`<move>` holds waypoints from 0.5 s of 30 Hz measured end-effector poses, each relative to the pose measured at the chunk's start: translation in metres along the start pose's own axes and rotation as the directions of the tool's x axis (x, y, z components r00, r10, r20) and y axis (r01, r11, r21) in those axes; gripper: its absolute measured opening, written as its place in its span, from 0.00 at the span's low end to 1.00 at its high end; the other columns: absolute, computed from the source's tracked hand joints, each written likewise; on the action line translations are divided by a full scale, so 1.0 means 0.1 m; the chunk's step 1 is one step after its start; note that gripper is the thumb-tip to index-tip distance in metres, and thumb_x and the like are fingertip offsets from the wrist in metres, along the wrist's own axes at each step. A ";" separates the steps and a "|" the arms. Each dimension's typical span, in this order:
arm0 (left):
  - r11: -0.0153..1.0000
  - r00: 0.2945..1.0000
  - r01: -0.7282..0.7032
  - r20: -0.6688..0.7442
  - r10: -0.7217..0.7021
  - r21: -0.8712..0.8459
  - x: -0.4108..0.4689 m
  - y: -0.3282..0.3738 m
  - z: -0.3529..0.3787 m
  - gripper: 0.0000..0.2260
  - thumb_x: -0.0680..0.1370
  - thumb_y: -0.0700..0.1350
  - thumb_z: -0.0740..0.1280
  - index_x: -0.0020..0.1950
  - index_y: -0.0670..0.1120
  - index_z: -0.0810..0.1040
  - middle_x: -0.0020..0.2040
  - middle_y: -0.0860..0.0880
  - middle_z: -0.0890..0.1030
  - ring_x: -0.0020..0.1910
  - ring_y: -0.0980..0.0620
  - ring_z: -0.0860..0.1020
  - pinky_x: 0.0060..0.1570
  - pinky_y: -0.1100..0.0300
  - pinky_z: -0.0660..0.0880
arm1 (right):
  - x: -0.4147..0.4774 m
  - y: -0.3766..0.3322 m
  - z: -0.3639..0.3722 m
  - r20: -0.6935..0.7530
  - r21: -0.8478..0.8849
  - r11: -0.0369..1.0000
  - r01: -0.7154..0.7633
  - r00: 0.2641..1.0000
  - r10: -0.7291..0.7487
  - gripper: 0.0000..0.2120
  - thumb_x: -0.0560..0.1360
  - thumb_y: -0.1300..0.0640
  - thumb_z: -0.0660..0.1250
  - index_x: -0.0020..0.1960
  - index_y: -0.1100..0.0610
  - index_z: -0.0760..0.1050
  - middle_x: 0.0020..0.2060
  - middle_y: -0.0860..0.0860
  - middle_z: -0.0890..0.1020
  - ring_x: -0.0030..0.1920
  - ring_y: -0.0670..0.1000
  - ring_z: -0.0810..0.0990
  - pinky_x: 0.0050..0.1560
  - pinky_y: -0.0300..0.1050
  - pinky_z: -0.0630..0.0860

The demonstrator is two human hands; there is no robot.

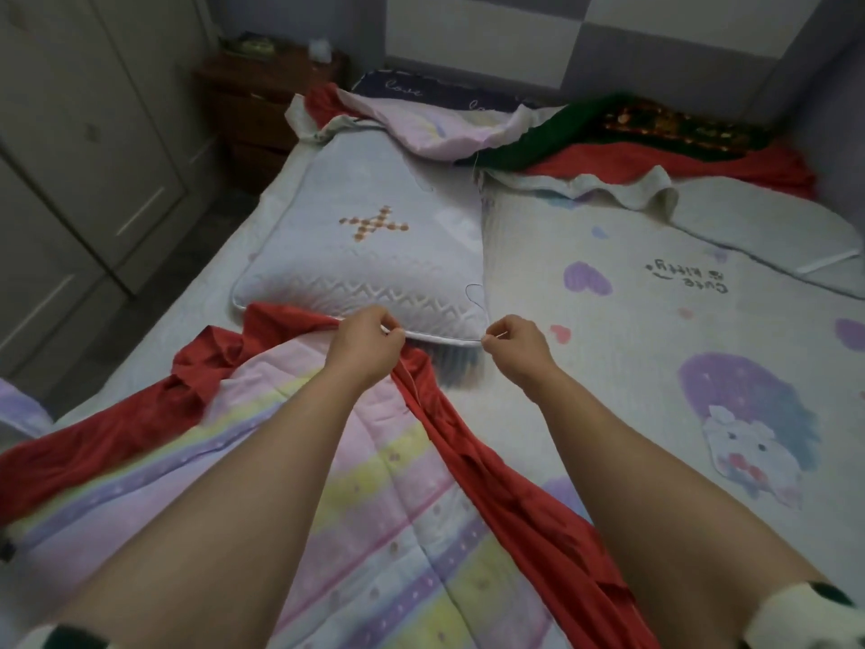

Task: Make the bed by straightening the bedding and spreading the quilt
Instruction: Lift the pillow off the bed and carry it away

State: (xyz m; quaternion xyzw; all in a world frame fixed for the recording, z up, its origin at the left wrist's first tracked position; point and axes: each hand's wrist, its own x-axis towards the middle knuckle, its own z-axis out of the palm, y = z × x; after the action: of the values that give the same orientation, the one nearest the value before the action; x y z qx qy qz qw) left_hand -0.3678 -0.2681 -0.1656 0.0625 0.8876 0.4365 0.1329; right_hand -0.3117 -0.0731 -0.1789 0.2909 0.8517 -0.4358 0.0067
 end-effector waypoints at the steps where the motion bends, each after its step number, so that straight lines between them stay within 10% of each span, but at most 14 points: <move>1: 1.000 1.000 0.012 0.004 -0.012 -0.017 0.11 -0.07 0.07 0.07 0.74 0.43 0.65 0.37 0.50 0.73 0.41 0.43 0.83 0.44 0.41 0.81 0.48 0.47 0.79 | 0.11 0.03 0.08 -0.008 -0.013 1.000 -0.014 1.000 0.014 0.13 0.76 0.58 0.64 0.59 0.60 0.73 0.55 0.56 0.78 0.54 0.55 0.77 0.49 0.45 0.73; 10: 0.981 0.989 0.134 0.087 -0.123 -0.143 0.46 -0.44 0.39 0.03 0.73 0.45 0.63 0.40 0.47 0.75 0.39 0.44 0.83 0.41 0.43 0.81 0.49 0.47 0.78 | 0.70 0.20 0.47 0.019 0.294 0.911 -0.290 0.954 0.298 0.32 0.78 0.54 0.64 0.75 0.63 0.52 0.71 0.58 0.63 0.69 0.58 0.67 0.59 0.48 0.67; 15: 0.976 0.985 0.161 0.081 -0.151 -0.147 0.53 -0.62 0.35 0.04 0.73 0.44 0.63 0.41 0.45 0.76 0.42 0.39 0.83 0.42 0.39 0.82 0.50 0.45 0.79 | 0.82 0.06 0.69 0.154 0.653 0.672 -0.349 0.930 0.334 0.21 0.75 0.60 0.70 0.64 0.67 0.69 0.50 0.60 0.77 0.43 0.55 0.79 0.39 0.46 0.77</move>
State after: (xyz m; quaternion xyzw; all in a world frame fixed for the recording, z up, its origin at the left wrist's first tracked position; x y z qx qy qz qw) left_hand -0.4081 -0.2678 -0.2449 -0.0027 0.8485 0.4892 0.2018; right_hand -0.3933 -0.0821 -0.2481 0.4227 0.5679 -0.7062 -0.0077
